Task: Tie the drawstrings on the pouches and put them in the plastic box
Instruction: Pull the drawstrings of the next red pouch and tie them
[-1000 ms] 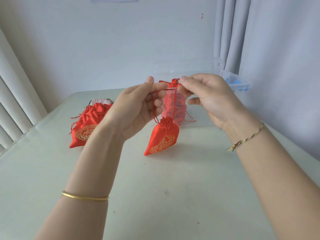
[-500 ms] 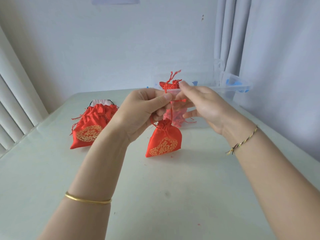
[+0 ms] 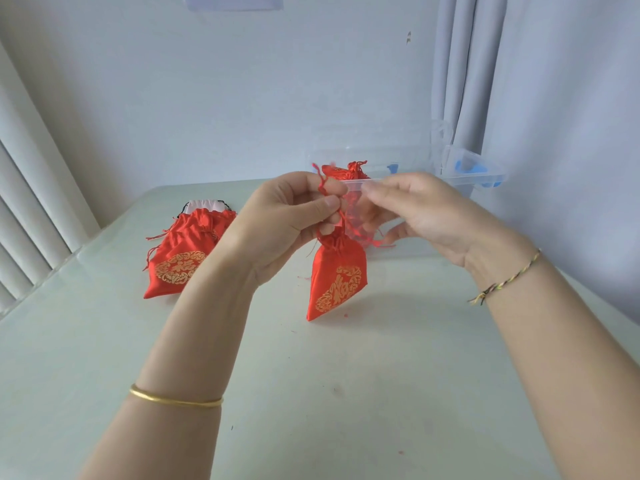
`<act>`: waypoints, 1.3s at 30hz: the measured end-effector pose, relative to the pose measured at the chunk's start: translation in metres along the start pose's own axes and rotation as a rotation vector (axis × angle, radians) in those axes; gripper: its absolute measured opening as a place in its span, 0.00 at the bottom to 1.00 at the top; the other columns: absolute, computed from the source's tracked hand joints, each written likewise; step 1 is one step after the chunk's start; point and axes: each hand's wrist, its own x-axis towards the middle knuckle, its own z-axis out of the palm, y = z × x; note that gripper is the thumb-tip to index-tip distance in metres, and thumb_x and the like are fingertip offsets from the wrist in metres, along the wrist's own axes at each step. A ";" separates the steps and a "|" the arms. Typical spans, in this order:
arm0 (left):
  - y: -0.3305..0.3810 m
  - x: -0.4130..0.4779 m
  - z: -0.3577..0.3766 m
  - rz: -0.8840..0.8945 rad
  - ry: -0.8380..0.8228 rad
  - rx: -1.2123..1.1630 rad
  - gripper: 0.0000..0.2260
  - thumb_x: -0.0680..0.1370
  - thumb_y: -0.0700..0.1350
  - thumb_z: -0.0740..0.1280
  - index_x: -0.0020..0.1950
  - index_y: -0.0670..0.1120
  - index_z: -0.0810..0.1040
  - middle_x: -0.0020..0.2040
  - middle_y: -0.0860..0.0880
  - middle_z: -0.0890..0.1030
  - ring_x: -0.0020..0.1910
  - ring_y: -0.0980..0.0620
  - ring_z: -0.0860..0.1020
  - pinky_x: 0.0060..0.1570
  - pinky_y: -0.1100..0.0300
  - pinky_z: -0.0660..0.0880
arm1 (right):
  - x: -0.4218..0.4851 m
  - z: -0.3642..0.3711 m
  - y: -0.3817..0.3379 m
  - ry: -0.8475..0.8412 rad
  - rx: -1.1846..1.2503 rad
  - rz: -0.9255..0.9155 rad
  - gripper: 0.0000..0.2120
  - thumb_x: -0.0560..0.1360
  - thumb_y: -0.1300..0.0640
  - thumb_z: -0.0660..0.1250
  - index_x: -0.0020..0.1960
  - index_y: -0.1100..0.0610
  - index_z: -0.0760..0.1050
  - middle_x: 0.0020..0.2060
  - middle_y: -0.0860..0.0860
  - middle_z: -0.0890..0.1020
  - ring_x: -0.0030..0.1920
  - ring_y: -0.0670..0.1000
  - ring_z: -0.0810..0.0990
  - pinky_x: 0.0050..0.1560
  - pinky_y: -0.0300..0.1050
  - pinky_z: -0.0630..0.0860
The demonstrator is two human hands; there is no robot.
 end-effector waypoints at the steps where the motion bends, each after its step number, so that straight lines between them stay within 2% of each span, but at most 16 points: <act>1: 0.001 -0.001 0.000 0.009 -0.026 0.006 0.07 0.76 0.30 0.62 0.47 0.40 0.76 0.36 0.45 0.76 0.30 0.56 0.75 0.33 0.68 0.74 | 0.002 0.001 0.001 0.054 0.014 -0.026 0.12 0.79 0.55 0.58 0.41 0.56 0.75 0.36 0.50 0.79 0.36 0.47 0.77 0.36 0.38 0.73; 3: 0.002 -0.003 0.001 0.046 -0.063 0.053 0.09 0.76 0.30 0.62 0.48 0.42 0.76 0.37 0.46 0.76 0.32 0.56 0.75 0.34 0.67 0.74 | 0.005 0.007 0.005 0.034 0.133 -0.030 0.10 0.80 0.57 0.57 0.44 0.56 0.75 0.37 0.51 0.80 0.36 0.47 0.79 0.38 0.38 0.75; 5: 0.001 -0.003 0.004 0.124 -0.052 0.199 0.11 0.76 0.30 0.62 0.49 0.44 0.77 0.39 0.48 0.76 0.34 0.56 0.75 0.36 0.67 0.74 | 0.007 0.015 0.008 -0.046 0.244 -0.012 0.11 0.80 0.60 0.55 0.44 0.56 0.74 0.37 0.54 0.80 0.37 0.50 0.79 0.38 0.39 0.74; 8: -0.003 -0.001 0.006 0.302 0.042 0.512 0.13 0.75 0.29 0.61 0.50 0.46 0.76 0.39 0.50 0.75 0.35 0.57 0.74 0.37 0.64 0.75 | 0.009 0.021 0.012 -0.042 0.262 0.007 0.11 0.80 0.63 0.54 0.47 0.57 0.74 0.36 0.55 0.80 0.32 0.49 0.78 0.35 0.41 0.71; 10: -0.006 0.000 0.008 0.381 0.107 0.624 0.15 0.74 0.30 0.62 0.49 0.49 0.76 0.38 0.53 0.75 0.36 0.58 0.74 0.38 0.63 0.74 | 0.010 0.021 0.014 -0.050 0.284 0.030 0.11 0.80 0.62 0.54 0.45 0.57 0.74 0.35 0.55 0.79 0.31 0.49 0.78 0.35 0.42 0.71; 12: -0.009 -0.001 0.010 0.434 0.146 0.675 0.14 0.74 0.31 0.62 0.49 0.50 0.77 0.39 0.56 0.76 0.38 0.58 0.75 0.38 0.68 0.72 | 0.010 0.020 0.016 -0.100 0.313 0.059 0.10 0.80 0.59 0.56 0.44 0.57 0.74 0.36 0.54 0.79 0.33 0.49 0.79 0.39 0.42 0.72; 15: -0.010 -0.001 0.011 0.501 0.198 0.715 0.15 0.72 0.30 0.63 0.50 0.49 0.77 0.39 0.55 0.78 0.42 0.57 0.76 0.41 0.74 0.69 | 0.011 0.022 0.017 -0.176 0.399 0.091 0.08 0.79 0.57 0.58 0.47 0.58 0.74 0.38 0.53 0.78 0.34 0.48 0.79 0.43 0.43 0.74; 20: -0.010 0.000 0.009 0.531 0.259 0.689 0.17 0.71 0.30 0.64 0.50 0.51 0.78 0.40 0.54 0.80 0.41 0.57 0.78 0.41 0.71 0.70 | 0.010 0.021 0.017 -0.217 0.496 0.066 0.06 0.77 0.59 0.59 0.46 0.58 0.74 0.39 0.51 0.79 0.36 0.47 0.79 0.43 0.42 0.75; 23: -0.010 0.001 0.008 0.490 0.274 0.651 0.15 0.73 0.33 0.66 0.49 0.52 0.79 0.39 0.57 0.80 0.40 0.60 0.77 0.41 0.69 0.72 | 0.012 0.019 0.019 -0.163 0.479 0.072 0.07 0.78 0.58 0.60 0.47 0.60 0.74 0.41 0.55 0.78 0.37 0.51 0.80 0.43 0.45 0.75; 25: -0.011 0.002 0.005 0.421 0.284 0.594 0.11 0.73 0.34 0.67 0.45 0.51 0.80 0.38 0.57 0.80 0.37 0.62 0.77 0.39 0.69 0.74 | 0.013 0.017 0.019 -0.059 0.413 0.065 0.10 0.79 0.56 0.59 0.48 0.62 0.73 0.41 0.58 0.77 0.35 0.52 0.79 0.37 0.42 0.76; 27: -0.012 0.003 0.003 0.336 0.281 0.491 0.09 0.75 0.35 0.66 0.43 0.49 0.80 0.38 0.53 0.82 0.35 0.61 0.77 0.37 0.69 0.73 | 0.013 0.015 0.019 0.047 0.396 0.042 0.13 0.80 0.55 0.58 0.42 0.62 0.73 0.38 0.58 0.78 0.31 0.51 0.79 0.31 0.40 0.75; 31: -0.013 0.004 -0.002 0.154 0.303 0.288 0.08 0.79 0.42 0.62 0.46 0.47 0.81 0.40 0.49 0.84 0.39 0.57 0.81 0.37 0.64 0.74 | 0.014 0.013 0.020 0.186 0.444 0.052 0.17 0.78 0.52 0.60 0.32 0.55 0.69 0.33 0.52 0.79 0.28 0.47 0.78 0.30 0.38 0.74; 35: -0.013 0.004 -0.008 -0.033 0.405 0.060 0.10 0.79 0.44 0.60 0.45 0.46 0.81 0.40 0.49 0.84 0.37 0.55 0.79 0.34 0.64 0.71 | 0.017 0.013 0.022 0.204 0.644 0.085 0.19 0.77 0.51 0.62 0.29 0.55 0.65 0.32 0.49 0.79 0.28 0.46 0.76 0.29 0.37 0.72; 39: -0.017 0.006 -0.013 -0.127 0.466 0.049 0.10 0.77 0.45 0.60 0.41 0.48 0.80 0.38 0.50 0.83 0.35 0.55 0.77 0.34 0.62 0.69 | 0.016 0.015 0.025 0.090 0.941 0.104 0.21 0.78 0.51 0.60 0.27 0.54 0.69 0.41 0.53 0.82 0.31 0.46 0.80 0.28 0.36 0.74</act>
